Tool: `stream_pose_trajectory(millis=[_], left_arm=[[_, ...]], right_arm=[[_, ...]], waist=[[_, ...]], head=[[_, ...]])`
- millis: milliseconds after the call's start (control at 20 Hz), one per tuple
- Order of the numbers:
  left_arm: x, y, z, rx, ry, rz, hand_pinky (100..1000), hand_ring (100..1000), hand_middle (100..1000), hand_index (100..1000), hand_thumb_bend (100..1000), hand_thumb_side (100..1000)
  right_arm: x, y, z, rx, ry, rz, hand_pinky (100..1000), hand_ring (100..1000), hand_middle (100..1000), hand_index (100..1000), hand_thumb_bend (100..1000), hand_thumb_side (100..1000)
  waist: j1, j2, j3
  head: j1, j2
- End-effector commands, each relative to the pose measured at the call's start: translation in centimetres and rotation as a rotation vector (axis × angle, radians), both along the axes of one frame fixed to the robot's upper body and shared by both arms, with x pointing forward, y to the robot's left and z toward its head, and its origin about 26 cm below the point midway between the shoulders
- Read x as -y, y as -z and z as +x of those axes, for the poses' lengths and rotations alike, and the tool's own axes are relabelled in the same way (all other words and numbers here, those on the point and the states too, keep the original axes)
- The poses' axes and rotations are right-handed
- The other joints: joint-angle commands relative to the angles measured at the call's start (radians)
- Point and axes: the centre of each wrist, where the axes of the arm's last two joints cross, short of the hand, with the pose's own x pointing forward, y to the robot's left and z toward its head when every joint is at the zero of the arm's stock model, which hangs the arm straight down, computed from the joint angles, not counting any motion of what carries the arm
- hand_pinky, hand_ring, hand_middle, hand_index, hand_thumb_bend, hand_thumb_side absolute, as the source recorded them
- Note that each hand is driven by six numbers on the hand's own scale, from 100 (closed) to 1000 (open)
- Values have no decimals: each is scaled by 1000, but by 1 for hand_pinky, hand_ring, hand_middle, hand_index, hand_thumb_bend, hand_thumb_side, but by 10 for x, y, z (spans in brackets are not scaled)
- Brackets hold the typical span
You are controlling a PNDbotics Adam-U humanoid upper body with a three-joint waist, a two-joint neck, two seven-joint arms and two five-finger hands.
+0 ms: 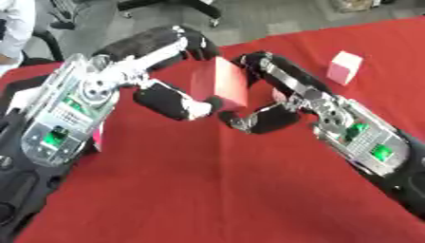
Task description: Pick up the objects with one hand, pass them to the other hand, and then place them into the box on the other side of the table.
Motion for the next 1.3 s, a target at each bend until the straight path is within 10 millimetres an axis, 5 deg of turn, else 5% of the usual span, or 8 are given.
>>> stream_pose_trajectory(millis=[50,400,750,950,1300], left_arm=[[0,-6,1,31,-11,-7,788,748,663,777,338,284],[2,-3,2,25,-2,1,775,707,572,707,300,191],[3,-2,3,24,2,9,755,658,500,580,171,100],[4,-3,2,38,-3,6,746,638,470,492,119,100],[3,-6,1,64,-7,15,737,621,451,453,160,100]], right_arm=[[2,-9,-2,38,1,-9,662,597,464,571,242,100],[2,-8,-3,38,7,-9,659,595,463,570,249,100],[2,-7,-3,45,13,-9,661,603,474,583,291,100],[3,-7,-3,50,29,-23,689,678,586,698,561,110],[4,-6,-3,53,41,-78,720,758,690,802,744,206]], waist=[[2,-9,0],[3,-6,-2],[3,-5,-3],[3,-4,-3],[3,-4,-4]], head=[[-6,-1],[-8,-1],[-8,-1],[-9,-1],[-7,-1]])
